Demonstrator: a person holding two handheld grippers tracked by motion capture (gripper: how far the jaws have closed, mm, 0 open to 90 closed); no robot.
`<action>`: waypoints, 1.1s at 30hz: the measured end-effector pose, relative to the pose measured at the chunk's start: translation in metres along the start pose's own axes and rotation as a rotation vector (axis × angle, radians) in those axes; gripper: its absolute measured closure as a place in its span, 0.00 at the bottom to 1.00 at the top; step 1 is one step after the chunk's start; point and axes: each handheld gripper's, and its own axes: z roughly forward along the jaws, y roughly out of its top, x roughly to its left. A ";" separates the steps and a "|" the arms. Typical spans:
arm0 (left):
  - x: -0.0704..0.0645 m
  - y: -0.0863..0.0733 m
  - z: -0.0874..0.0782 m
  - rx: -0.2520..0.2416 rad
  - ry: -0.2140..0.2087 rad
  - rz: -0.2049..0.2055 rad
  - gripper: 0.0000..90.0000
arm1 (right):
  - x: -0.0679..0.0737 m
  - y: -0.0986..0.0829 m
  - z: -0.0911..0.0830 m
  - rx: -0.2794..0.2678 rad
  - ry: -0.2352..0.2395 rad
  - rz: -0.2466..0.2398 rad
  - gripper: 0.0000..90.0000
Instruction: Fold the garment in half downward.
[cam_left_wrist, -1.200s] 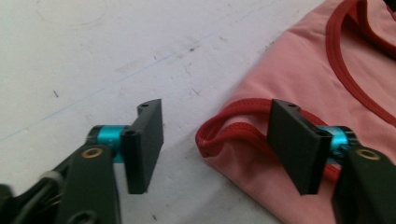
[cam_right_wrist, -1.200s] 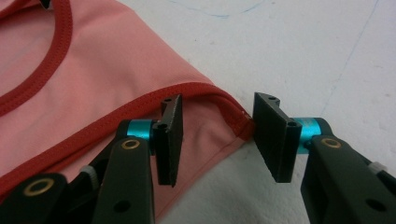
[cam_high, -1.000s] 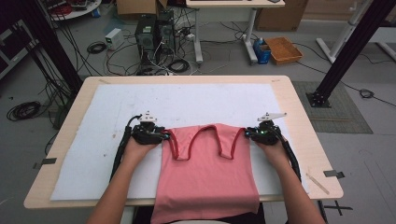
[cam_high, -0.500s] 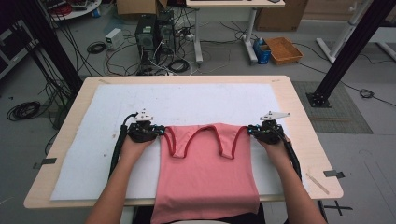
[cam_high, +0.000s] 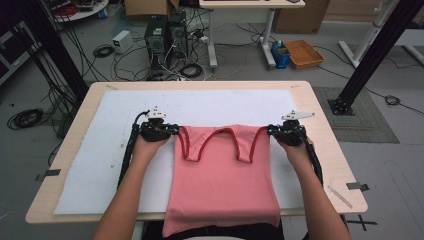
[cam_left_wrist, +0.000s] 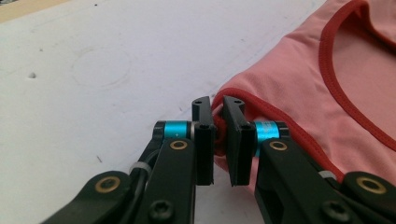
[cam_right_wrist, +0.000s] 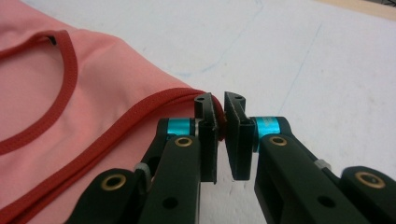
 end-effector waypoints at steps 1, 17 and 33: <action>0.002 0.003 0.001 -0.004 -0.002 -0.002 0.92 | -0.001 0.001 0.000 -0.014 -0.004 -0.003 0.94; 0.026 0.017 0.007 -0.068 0.013 -0.074 0.92 | -0.011 0.033 0.018 -0.037 -0.032 0.011 0.94; 0.040 0.036 0.009 -0.125 -0.016 -0.084 0.92 | -0.019 0.055 0.031 -0.055 -0.049 0.017 0.94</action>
